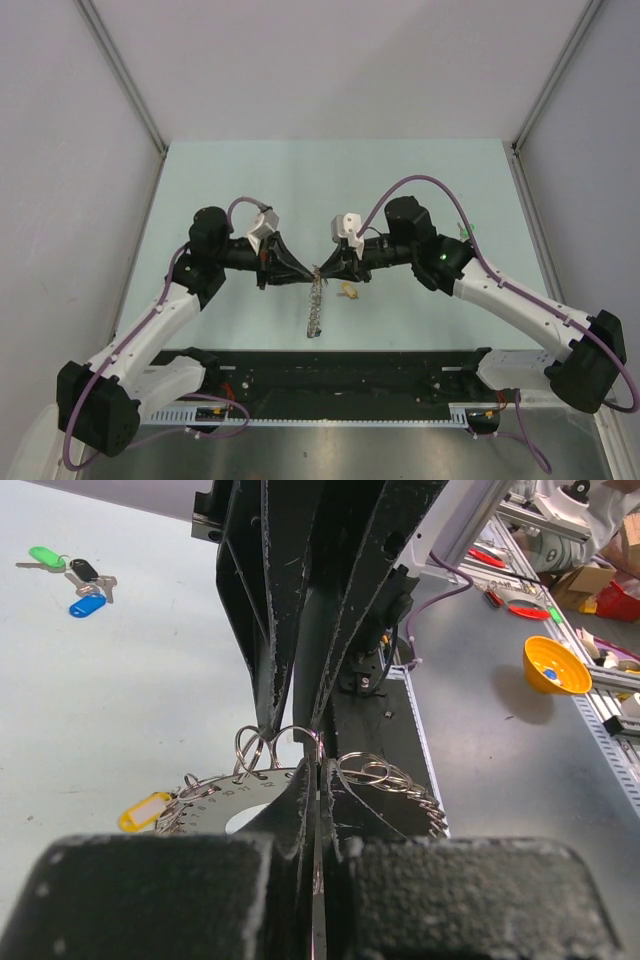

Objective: Put the keys on the keyring

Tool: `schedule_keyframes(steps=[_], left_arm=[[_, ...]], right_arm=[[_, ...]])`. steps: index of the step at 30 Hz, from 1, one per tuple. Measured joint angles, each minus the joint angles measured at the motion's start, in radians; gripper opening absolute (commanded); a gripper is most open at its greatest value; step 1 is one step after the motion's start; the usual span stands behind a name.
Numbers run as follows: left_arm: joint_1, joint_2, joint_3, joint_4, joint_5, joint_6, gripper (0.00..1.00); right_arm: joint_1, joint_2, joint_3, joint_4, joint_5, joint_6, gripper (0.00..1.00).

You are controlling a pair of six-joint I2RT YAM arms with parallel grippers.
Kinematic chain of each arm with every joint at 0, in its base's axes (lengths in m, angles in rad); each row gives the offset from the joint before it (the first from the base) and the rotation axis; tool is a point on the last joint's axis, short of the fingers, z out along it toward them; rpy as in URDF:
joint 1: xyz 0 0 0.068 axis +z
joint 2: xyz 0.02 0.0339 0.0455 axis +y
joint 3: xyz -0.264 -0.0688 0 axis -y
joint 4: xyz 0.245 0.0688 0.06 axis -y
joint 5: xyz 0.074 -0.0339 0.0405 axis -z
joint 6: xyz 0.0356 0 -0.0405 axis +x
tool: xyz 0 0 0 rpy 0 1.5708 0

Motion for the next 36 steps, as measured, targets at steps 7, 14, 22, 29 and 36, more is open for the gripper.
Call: schedule_keyframes(steps=[7,14,22,29,36], left_arm=[[-0.005,0.000,0.000,-0.008,0.010,0.000,0.00],[-0.005,-0.003,0.002,-0.020,0.013,0.008,0.00],[-0.006,-0.083,0.001,-0.036,-0.086,0.045,0.00],[-0.008,-0.196,-0.062,0.023,-0.153,0.059,0.00],[-0.008,-0.224,-0.119,0.121,-0.190,0.039,0.00]], right_arm=[[0.001,0.000,0.006,-0.022,-0.005,-0.015,0.00],[-0.002,0.000,0.013,-0.042,-0.009,-0.014,0.00],[-0.046,-0.001,0.018,-0.039,-0.007,0.067,0.00],[-0.081,-0.001,0.019,-0.041,0.068,0.190,0.04],[-0.079,-0.016,0.014,-0.019,0.139,0.290,0.33]])
